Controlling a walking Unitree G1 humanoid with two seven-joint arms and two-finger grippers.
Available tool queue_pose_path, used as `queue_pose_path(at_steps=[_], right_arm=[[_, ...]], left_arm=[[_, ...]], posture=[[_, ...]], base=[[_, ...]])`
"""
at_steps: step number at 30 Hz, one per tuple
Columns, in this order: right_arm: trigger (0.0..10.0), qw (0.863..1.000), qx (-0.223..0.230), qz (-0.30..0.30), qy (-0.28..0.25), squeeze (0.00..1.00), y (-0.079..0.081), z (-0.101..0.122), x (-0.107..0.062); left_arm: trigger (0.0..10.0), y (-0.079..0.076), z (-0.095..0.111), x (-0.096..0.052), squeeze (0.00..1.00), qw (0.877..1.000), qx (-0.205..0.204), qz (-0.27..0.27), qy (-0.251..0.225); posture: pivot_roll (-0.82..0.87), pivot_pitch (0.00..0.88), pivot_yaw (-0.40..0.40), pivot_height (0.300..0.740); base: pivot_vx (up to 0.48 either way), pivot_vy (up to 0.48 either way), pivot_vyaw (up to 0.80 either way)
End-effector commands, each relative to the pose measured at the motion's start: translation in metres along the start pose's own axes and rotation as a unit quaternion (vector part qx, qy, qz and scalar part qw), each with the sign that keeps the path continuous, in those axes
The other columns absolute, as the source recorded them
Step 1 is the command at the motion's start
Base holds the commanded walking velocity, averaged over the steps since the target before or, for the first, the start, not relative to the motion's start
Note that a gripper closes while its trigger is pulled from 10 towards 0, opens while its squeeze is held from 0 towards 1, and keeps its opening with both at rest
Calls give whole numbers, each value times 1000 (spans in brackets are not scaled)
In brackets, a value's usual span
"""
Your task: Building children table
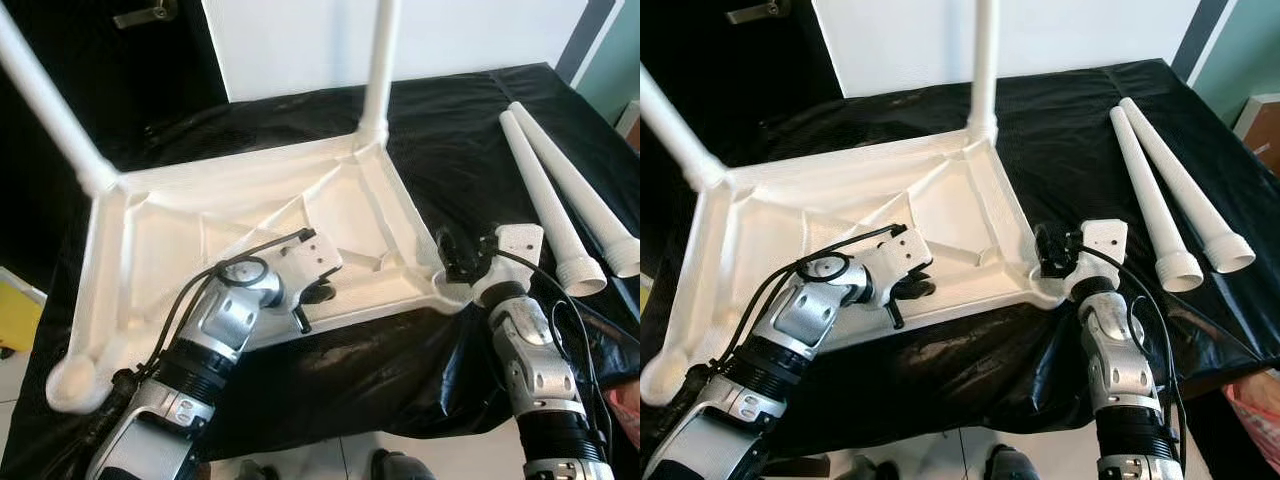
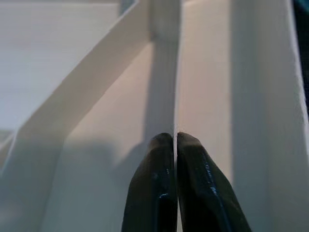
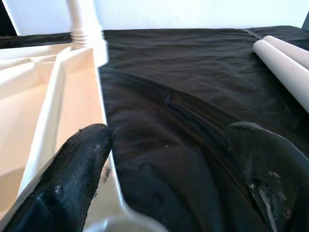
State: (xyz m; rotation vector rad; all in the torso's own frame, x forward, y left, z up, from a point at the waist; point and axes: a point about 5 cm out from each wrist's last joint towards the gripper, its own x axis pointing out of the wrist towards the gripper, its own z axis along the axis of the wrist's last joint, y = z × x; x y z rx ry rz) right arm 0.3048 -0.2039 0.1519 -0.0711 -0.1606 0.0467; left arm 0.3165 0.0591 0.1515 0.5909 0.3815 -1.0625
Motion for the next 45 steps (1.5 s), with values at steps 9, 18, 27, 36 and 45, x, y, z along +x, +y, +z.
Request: queue_pose_path(at_steps=[9,18,27,36,45], right_arm=[[10000,1000,-3,-10,2,0,-2,-2,0],[10000,995,-12,-98,-7,0,-24,2,0],[10000,972,-26,-234,6,0,-57,2,-3],[10000,961,-30,-273,17,0,-75,2,-6],[10000,947,-51,-313,48,0,-96,12,-3]], left_arm=[[10000,-16,17,5,1000,998,23,-15,-63],[10000,-4,46,-18,0,982,14,-1,-190],[10000,-11,68,-31,0,959,-10,15,-284],[10000,-25,72,-30,0,950,-32,7,-310],[10000,-36,79,-30,0,946,-36,-5,-321]], posture=[[-97,109,65,740],[-95,122,69,740],[-90,126,59,740],[-94,147,47,740],[-97,159,38,740]], base=[[0,0,0],[0,0,0],[0,0,0],[0,0,0],[0,0,0]])
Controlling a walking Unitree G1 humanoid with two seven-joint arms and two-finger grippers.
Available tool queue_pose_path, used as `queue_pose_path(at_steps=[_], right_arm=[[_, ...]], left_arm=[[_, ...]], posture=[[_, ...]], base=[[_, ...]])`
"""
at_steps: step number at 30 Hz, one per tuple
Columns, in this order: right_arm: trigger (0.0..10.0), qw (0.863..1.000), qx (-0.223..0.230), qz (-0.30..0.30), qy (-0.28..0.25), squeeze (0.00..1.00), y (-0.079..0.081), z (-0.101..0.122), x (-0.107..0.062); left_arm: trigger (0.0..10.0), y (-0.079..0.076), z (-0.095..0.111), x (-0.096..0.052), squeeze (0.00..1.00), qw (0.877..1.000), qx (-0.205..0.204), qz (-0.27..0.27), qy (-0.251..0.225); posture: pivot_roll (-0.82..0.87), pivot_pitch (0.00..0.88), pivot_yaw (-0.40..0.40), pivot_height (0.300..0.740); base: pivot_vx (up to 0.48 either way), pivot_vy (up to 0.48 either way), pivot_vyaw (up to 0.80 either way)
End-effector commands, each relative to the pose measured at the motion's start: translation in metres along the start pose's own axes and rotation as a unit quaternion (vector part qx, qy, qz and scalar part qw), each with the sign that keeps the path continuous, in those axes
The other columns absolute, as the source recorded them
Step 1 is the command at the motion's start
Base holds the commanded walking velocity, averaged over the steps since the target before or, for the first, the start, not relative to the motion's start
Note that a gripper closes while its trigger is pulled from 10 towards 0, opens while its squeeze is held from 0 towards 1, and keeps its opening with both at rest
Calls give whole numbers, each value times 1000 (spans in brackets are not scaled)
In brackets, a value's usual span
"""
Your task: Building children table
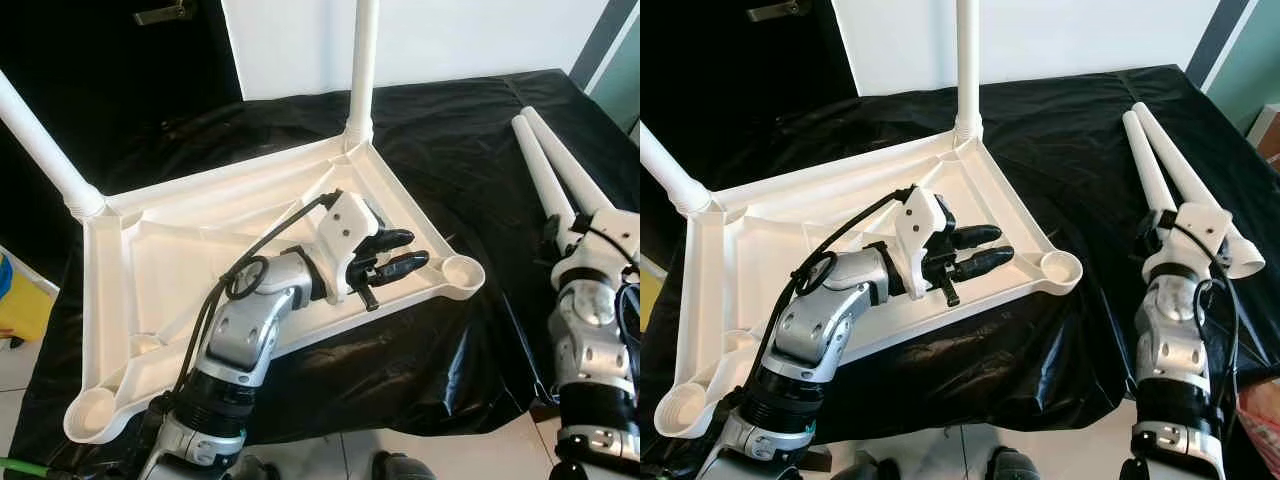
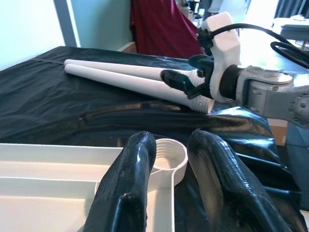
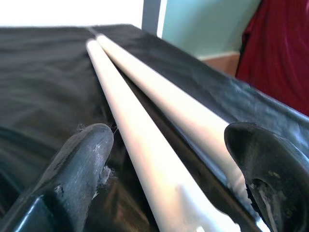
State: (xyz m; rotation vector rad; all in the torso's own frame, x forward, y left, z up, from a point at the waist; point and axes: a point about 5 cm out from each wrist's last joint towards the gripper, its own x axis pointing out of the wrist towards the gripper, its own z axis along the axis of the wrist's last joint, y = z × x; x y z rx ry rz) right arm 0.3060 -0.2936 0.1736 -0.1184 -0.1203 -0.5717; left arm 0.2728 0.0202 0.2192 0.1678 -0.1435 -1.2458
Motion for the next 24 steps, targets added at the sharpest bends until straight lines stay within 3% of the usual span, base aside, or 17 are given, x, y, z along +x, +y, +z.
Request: queue_pose_path(at_steps=[1,10,24], right_arm=[[10000,1000,-12,-16,23,0,-6,-3,0],[10000,994,-66,-44,82,0,-31,-22,-7],[10000,989,-38,25,139,0,-27,-36,-9]], left_arm=[[10000,-2,2,2,0,999,-4,32,-5],[10000,-7,2,3,0,999,-14,35,-6],[10000,-10,3,6,0,999,-22,27,-7]], posture=[[-97,159,38,740],[-103,171,28,740],[-115,162,42,740]], base=[[0,0,0],[0,0,0],[0,0,0]])
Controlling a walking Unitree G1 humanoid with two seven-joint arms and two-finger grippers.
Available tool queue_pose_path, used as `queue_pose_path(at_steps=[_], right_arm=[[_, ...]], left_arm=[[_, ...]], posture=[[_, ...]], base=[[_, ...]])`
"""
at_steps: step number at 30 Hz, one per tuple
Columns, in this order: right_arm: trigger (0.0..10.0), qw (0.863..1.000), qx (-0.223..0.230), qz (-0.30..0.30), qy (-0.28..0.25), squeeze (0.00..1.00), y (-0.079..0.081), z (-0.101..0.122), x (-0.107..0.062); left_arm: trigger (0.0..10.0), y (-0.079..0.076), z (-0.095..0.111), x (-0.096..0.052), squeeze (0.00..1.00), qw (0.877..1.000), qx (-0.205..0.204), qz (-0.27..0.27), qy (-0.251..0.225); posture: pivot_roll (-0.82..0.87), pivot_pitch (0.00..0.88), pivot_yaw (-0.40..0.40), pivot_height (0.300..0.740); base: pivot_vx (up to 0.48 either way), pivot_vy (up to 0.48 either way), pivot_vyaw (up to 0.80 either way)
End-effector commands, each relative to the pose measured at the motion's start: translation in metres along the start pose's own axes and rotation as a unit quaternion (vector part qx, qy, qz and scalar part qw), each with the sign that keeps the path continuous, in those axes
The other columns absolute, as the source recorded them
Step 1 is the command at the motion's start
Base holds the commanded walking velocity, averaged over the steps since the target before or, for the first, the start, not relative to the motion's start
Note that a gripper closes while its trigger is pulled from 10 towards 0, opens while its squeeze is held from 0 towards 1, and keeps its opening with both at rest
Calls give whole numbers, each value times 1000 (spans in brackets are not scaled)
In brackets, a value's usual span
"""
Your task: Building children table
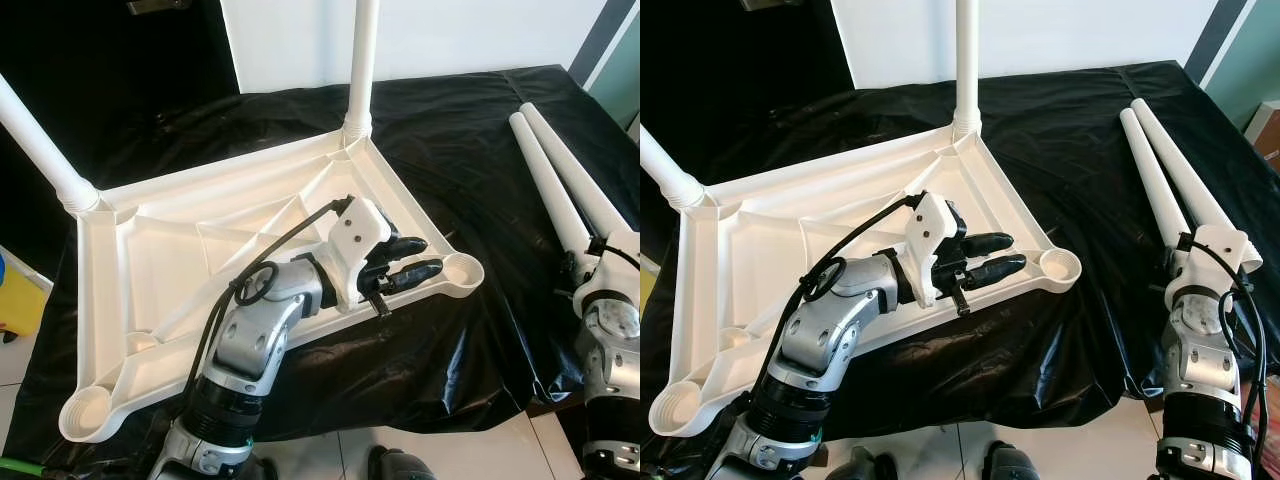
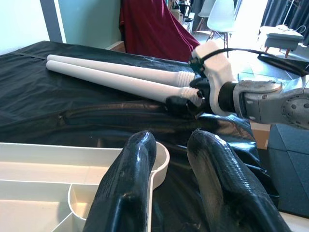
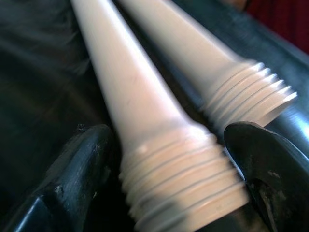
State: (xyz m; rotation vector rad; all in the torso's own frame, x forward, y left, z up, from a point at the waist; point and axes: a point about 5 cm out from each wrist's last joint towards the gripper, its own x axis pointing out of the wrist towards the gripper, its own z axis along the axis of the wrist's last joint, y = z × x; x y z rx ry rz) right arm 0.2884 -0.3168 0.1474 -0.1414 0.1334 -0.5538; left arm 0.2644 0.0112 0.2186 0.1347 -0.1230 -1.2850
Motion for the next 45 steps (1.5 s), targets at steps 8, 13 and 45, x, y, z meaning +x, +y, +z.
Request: queue_pose_path(at_steps=[8,13,45], right_arm=[[10000,998,34,46,36,0,7,-9,2],[10000,996,35,71,47,0,11,-13,3],[10000,974,75,214,-1,1000,24,15,-10]], left_arm=[[10000,0,3,1,0,999,0,43,-5],[10000,-1,4,3,0,999,-1,42,-7],[10000,-5,7,6,0,1000,-2,17,-14]], posture=[[-112,153,42,740],[-113,149,41,740],[-122,160,34,740]], base=[[0,0,0],[0,0,0],[0,0,0]])
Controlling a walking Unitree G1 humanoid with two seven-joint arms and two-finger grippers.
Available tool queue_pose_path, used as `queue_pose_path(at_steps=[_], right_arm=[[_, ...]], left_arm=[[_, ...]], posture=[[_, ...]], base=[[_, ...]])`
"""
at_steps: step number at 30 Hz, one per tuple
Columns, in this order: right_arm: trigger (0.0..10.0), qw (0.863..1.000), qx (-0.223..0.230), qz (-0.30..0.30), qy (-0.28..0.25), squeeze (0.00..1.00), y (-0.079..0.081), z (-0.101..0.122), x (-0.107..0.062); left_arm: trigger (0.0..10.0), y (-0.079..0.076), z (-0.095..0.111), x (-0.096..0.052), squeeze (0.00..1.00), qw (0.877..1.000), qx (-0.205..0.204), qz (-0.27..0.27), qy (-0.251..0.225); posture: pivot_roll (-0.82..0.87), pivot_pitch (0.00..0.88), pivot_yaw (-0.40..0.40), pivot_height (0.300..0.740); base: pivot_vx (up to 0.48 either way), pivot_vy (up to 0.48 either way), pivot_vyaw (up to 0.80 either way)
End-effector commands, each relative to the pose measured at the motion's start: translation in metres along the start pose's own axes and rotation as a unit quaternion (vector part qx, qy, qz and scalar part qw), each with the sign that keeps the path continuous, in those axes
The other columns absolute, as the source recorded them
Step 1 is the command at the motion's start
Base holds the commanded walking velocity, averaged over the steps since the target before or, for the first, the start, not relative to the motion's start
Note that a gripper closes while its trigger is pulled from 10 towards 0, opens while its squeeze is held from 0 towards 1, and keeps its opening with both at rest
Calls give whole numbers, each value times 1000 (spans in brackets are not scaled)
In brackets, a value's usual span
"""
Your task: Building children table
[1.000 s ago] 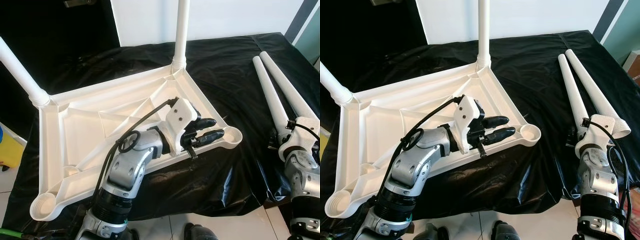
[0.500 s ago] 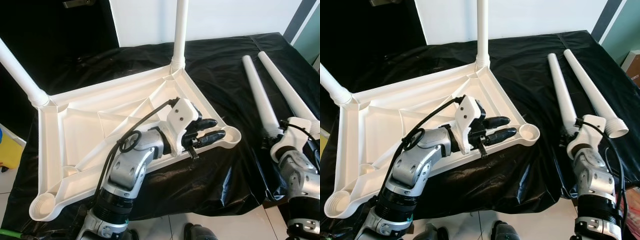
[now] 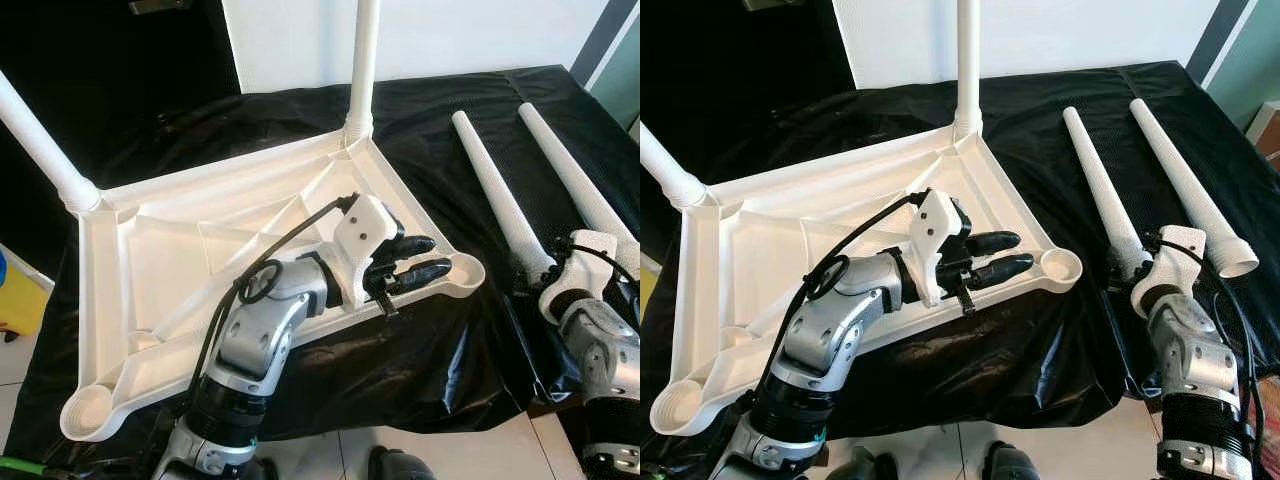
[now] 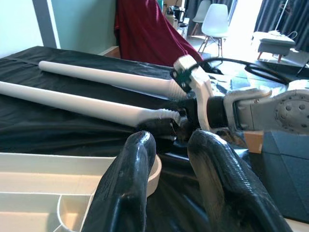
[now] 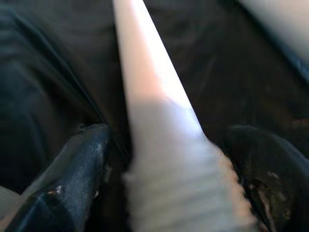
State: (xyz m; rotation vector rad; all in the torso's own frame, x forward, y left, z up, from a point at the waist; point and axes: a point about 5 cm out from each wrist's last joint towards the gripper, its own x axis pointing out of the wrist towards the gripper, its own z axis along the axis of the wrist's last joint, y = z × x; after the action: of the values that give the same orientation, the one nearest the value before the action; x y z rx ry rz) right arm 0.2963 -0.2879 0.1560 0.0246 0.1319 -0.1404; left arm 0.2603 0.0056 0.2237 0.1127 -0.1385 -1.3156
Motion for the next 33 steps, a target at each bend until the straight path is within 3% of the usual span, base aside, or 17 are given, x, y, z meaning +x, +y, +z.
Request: queue_pose_path(at_steps=[1,2,3,4,12,15,18,23,26,33], right_arm=[[10000,1000,6,5,-8,1000,-2,3,-2],[10000,1000,6,5,-8,1000,-2,3,-2],[10000,999,6,16,-29,808,0,12,-1],[10000,999,6,22,-38,0,1,17,-1],[10000,998,20,44,-44,0,9,28,8],[10000,999,3,42,-24,0,10,30,24],[10000,999,-1,41,-17,0,10,31,29],[10000,1000,-12,-18,8,0,-1,41,54],[10000,1000,-9,-20,9,0,-2,42,56],[10000,996,-56,-67,-1,0,-6,53,65]], left_arm=[[10000,0,1,1,0,1000,2,30,-1],[10000,0,1,1,0,1000,2,30,-1],[10000,-4,-1,0,0,1000,3,13,5],[10000,-5,-2,-1,0,1000,5,5,8],[10000,-6,-12,-3,0,999,19,-6,41],[10000,-4,-20,-2,0,998,30,5,63],[10000,-3,-21,-2,0,997,32,7,66],[10000,-1,-16,-1,0,997,35,11,63],[10000,-1,-16,-2,0,997,35,12,63],[10000,-1,-17,-5,0,997,33,17,66]], posture=[[-122,160,34,740],[-122,160,34,740],[-119,158,31,740],[-117,157,30,740],[-115,153,31,740],[-115,153,33,740],[-115,154,33,740],[-98,162,37,740],[-98,162,37,740],[-86,167,44,740]], base=[[0,0,0],[0,0,0],[0,0,0],[0,0,0],[0,0,0],[0,0,0],[0,0,0],[0,0,0],[0,0,0],[0,0,0]])
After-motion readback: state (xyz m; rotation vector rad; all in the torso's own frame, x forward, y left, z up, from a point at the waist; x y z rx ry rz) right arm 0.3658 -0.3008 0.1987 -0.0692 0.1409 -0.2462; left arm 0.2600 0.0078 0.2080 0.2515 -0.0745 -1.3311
